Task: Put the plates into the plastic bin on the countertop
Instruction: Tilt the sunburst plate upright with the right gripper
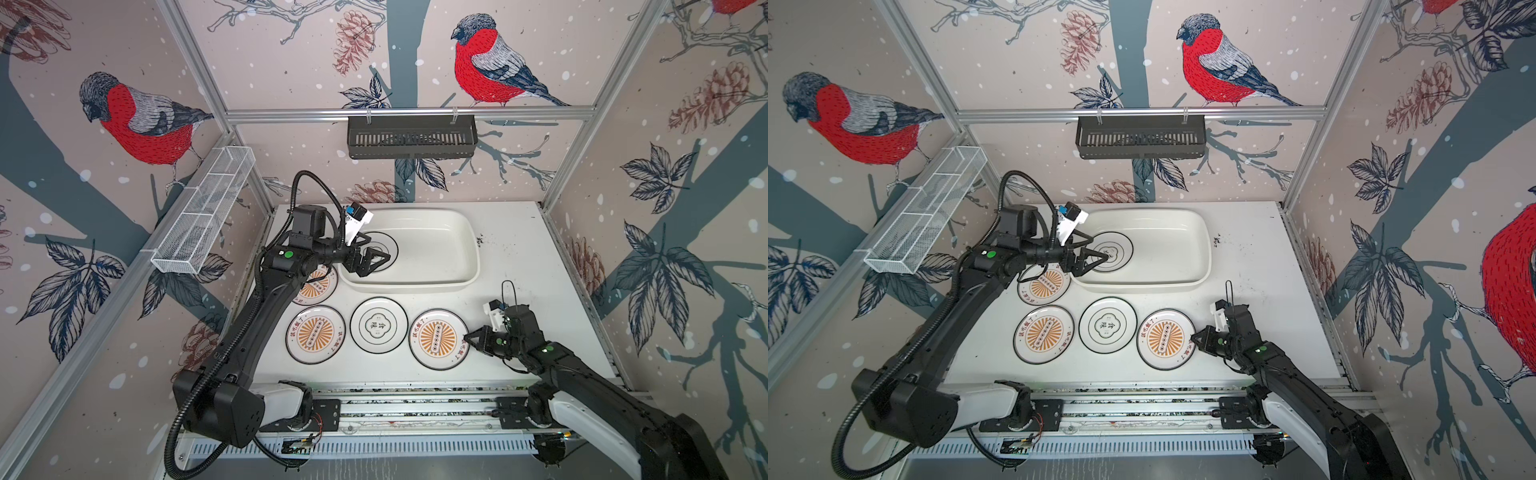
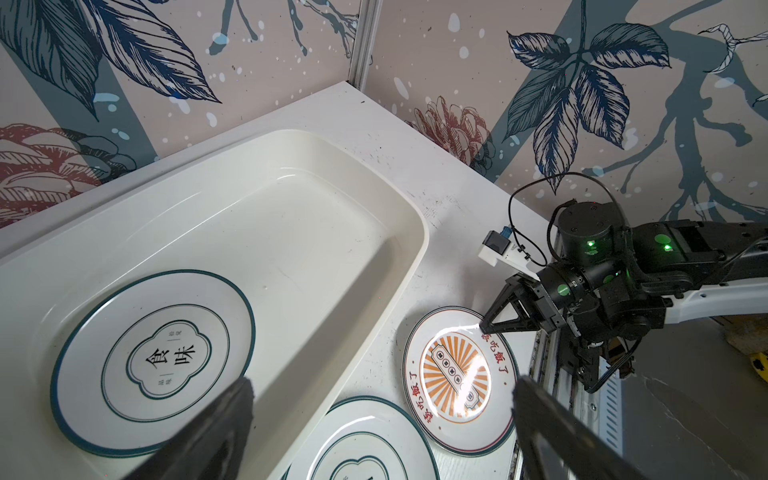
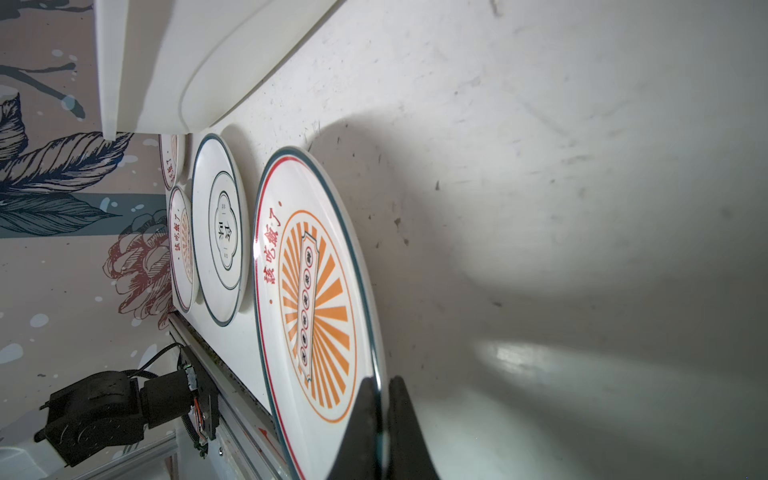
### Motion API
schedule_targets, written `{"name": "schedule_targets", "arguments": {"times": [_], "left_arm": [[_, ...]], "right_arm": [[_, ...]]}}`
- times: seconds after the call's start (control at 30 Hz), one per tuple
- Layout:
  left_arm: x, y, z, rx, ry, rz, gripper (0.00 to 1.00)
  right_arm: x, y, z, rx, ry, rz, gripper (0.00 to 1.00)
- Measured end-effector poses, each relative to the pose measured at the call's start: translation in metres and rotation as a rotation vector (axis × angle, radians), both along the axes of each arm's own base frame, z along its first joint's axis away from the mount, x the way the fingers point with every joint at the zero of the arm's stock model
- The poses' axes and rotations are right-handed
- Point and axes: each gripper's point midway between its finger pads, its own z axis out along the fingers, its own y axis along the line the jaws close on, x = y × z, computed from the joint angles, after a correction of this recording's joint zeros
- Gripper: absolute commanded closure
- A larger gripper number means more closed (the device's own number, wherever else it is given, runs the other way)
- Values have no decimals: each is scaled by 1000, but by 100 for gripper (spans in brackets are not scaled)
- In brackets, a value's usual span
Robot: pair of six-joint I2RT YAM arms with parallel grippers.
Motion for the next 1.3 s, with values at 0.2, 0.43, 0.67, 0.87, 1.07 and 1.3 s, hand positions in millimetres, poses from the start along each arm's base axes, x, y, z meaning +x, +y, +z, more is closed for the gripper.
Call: {"name": "schedule_targets", "arguments": {"times": [0.2,0.43,0.67,0.87,1.07,1.3], "left_arm": [[0,0,2,-2,-4,0,4],[0,0,4,-10,5,4,4],[0,-1,5,-13,4,5,4],[0,-1,6,-13,3,5,4],[0,-1,15,-24,-13,4,5],[2,1,25,-25,-34,23,5]], "right_arm": [[-1,-6,8,3,-24,-11,99],[0,-9,20,22,-26,-8,99],[-3,-5,30,44,-22,31,99],[-6,-1,42,63,-27,65,100],[-8,2,56,71,-33,97,99],[-7,7,75,82,-50,139,100]]}}
